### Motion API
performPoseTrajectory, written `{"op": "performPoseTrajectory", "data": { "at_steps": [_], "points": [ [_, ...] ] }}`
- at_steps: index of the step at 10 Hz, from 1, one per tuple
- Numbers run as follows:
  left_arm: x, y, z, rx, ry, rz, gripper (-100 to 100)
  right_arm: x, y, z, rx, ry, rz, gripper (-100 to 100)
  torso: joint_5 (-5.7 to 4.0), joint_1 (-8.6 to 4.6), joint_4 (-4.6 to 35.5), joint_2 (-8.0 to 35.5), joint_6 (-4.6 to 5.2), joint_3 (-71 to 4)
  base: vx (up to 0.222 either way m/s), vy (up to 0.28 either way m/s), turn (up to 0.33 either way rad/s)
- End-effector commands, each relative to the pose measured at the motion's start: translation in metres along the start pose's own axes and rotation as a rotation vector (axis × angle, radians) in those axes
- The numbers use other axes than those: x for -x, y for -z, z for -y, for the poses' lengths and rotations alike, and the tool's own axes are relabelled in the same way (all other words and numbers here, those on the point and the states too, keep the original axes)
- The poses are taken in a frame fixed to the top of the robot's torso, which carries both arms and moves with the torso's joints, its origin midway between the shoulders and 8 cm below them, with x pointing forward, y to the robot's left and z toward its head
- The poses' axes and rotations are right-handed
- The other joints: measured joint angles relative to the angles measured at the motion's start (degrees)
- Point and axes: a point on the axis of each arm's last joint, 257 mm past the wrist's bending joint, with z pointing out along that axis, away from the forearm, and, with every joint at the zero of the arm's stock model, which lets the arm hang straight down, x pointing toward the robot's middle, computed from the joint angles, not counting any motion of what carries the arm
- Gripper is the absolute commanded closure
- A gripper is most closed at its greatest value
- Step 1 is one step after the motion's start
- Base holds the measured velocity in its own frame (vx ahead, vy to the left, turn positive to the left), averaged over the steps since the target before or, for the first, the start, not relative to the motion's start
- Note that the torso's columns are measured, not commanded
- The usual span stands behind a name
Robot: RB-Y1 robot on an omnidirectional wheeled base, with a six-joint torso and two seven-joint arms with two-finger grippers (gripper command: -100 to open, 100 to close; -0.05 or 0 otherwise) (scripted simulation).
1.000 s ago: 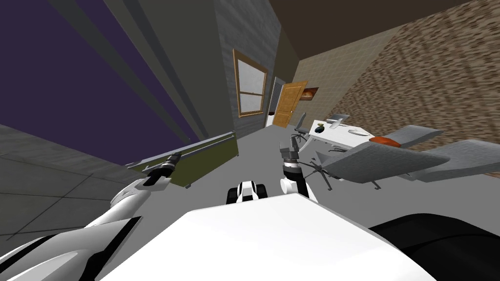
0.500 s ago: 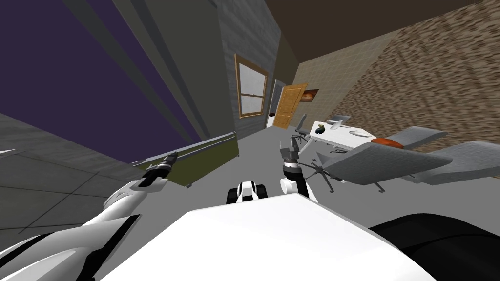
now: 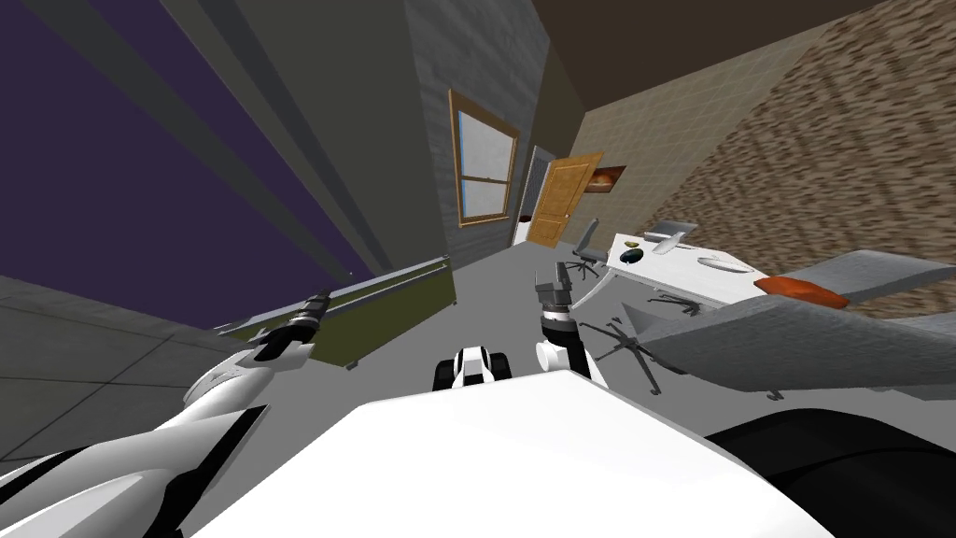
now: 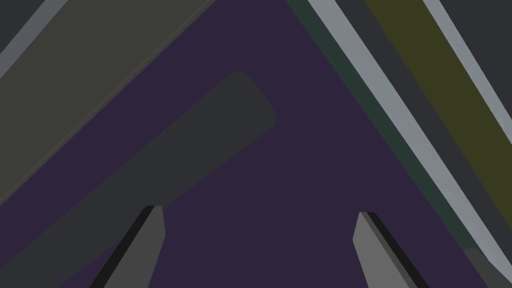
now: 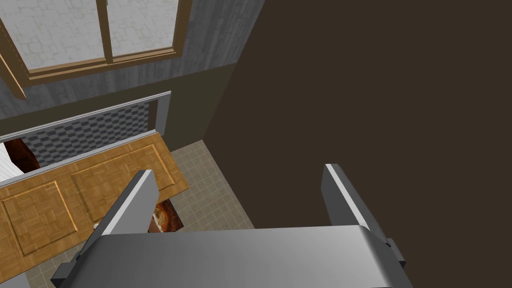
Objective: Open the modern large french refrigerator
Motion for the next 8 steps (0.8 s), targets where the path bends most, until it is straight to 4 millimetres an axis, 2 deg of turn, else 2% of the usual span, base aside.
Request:
{"op": "performPoseTrajectory", "data": {
  "at_steps": [1,8],
  "points": [
    [0.019,0.004,-0.014,0.041,0.000,0.038,-100,0.000,0.000,0.000,0.000,0.000,0.000,0,0.01,0.09,0.01,0.00,-0.01,0.00,0.237,-0.074,0.071],
    [0.045,0.011,-0.037,0.104,0.004,0.095,-100,0.000,0.000,0.000,0.000,0.000,0.000,0,-0.07,-0.21,-0.05,-0.15,0.02,-0.11,0.167,-0.084,0.049]
  ]
}}
